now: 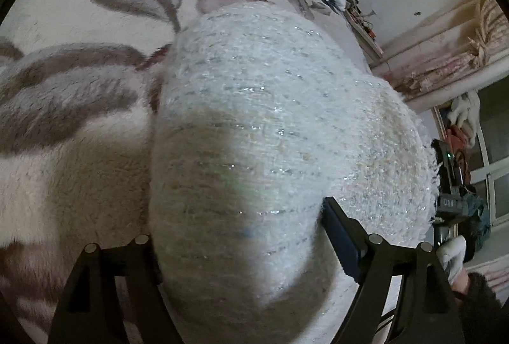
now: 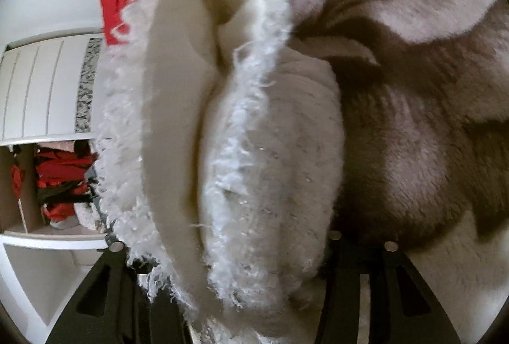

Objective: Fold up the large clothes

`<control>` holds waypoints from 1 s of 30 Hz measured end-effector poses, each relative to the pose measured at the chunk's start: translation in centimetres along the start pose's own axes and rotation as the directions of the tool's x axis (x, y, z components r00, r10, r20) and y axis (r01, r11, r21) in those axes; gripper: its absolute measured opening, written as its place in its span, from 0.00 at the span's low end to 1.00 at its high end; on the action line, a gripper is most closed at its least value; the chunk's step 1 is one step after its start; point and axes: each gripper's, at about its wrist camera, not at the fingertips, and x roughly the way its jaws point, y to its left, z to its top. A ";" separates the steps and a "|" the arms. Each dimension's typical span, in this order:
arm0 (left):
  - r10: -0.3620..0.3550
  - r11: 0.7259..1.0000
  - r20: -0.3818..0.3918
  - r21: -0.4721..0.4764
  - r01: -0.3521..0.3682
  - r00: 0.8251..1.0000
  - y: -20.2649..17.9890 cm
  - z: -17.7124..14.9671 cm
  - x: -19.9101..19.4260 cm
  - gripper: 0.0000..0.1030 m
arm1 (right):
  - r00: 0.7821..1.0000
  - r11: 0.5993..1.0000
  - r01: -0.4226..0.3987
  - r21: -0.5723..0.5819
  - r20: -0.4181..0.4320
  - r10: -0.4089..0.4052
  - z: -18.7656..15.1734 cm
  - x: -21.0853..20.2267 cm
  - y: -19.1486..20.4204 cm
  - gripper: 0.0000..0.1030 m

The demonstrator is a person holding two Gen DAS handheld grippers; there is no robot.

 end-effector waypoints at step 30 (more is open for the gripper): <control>0.567 0.792 0.310 0.050 -0.608 0.764 -14.2 -9.6 -16.8 0.94 | 0.462 0.522 0.853 -0.001 0.467 -0.754 -21.1 -15.0 21.2 0.93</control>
